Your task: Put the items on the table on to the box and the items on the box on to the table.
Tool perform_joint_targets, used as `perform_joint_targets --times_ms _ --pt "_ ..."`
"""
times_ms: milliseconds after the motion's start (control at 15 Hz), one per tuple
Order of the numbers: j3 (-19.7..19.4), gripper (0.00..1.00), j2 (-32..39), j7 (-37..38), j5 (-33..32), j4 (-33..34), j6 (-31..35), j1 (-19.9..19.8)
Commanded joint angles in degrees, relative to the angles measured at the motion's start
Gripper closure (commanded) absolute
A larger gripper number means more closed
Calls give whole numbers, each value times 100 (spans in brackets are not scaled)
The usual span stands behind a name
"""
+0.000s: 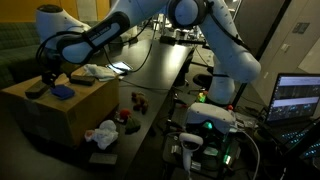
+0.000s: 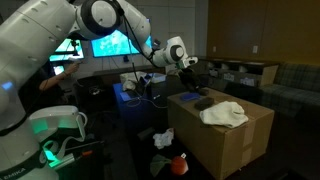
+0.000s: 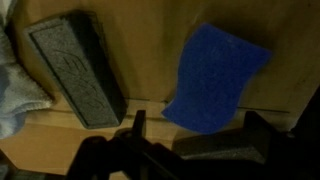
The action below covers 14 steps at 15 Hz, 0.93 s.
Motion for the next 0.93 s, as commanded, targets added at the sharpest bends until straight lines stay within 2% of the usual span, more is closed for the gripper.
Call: perform_joint_targets --times_ms 0,867 --pt "94 0 0 -159 286 -135 238 -94" --pt "279 0 227 -527 820 -234 424 -274"
